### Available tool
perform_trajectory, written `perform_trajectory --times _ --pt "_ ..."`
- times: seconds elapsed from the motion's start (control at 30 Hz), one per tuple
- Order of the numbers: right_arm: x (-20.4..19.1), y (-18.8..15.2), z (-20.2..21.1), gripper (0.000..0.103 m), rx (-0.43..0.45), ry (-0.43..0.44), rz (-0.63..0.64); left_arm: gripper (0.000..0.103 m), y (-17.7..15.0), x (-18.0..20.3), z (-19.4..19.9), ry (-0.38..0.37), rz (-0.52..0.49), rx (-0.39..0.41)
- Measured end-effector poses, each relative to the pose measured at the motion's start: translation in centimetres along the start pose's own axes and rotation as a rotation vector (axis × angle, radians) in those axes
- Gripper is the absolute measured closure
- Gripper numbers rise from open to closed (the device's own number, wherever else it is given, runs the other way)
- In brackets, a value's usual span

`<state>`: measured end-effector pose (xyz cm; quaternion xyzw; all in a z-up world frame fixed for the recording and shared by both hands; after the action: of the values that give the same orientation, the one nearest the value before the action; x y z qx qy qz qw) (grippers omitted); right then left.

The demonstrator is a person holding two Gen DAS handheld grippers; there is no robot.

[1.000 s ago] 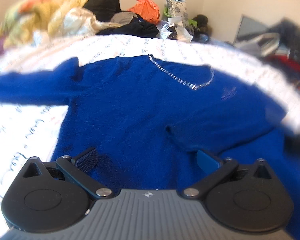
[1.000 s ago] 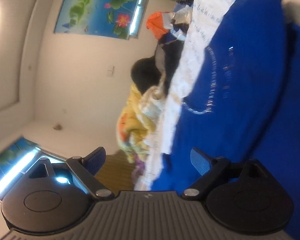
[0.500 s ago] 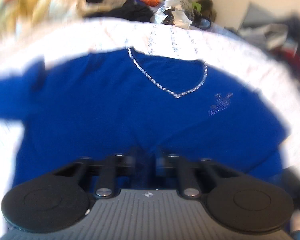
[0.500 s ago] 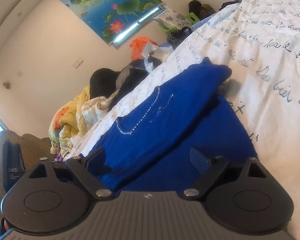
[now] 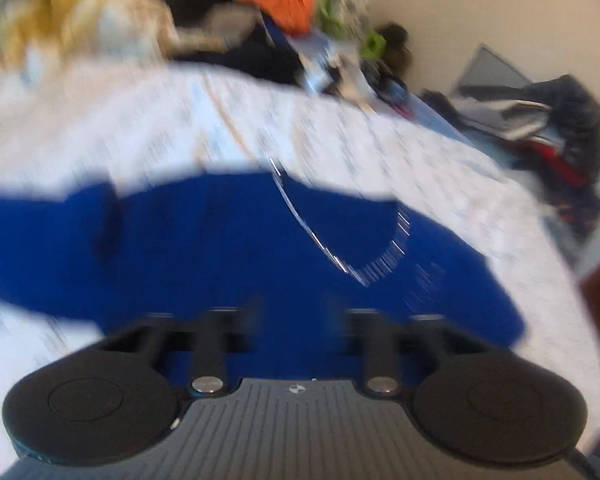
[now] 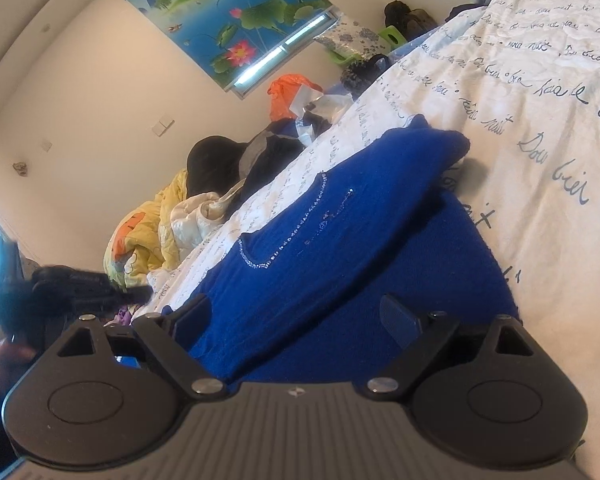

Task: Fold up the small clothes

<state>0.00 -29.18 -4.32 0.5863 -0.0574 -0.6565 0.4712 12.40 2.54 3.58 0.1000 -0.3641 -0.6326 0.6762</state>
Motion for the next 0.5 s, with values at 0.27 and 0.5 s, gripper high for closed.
perform_trajectory --times 0.27,0.5 --pt "0.0 0.0 -0.1 0.011 -0.011 0.001 0.010 0.041 -6.5 -2.5 -2.5 -0.213 0.282 -0.134" --pt "0.0 0.0 -0.1 0.011 -0.012 -0.001 0.013 0.042 -5.8 -2.4 -3.4 -0.214 0.336 -0.126"
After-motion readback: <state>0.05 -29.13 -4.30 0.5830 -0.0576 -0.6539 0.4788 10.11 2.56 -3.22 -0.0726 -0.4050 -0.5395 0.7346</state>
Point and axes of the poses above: each gripper's, at about its wrist camera, not at the fingertips, and z roughly against the way its jaws point, x to its right, y to its top, the point moved 5 cm from there along -z, roughly the way its jaws point, and after that the axes turned 1 degree about -x, right-handed, at the moved point
